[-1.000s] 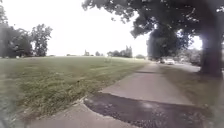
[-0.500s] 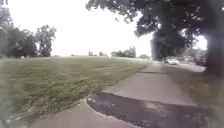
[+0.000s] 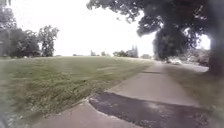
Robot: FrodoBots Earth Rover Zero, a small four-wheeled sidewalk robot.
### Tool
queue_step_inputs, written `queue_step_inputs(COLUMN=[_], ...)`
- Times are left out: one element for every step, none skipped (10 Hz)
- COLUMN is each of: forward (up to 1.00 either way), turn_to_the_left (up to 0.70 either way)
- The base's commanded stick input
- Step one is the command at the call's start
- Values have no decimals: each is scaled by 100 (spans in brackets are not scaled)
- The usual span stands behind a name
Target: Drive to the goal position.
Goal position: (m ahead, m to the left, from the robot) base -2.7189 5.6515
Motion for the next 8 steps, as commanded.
queue_step_inputs(forward=[0,0,0,0,0,0,0,0], turn_to_the_left=[100,100,100,100,100,100,100,100])
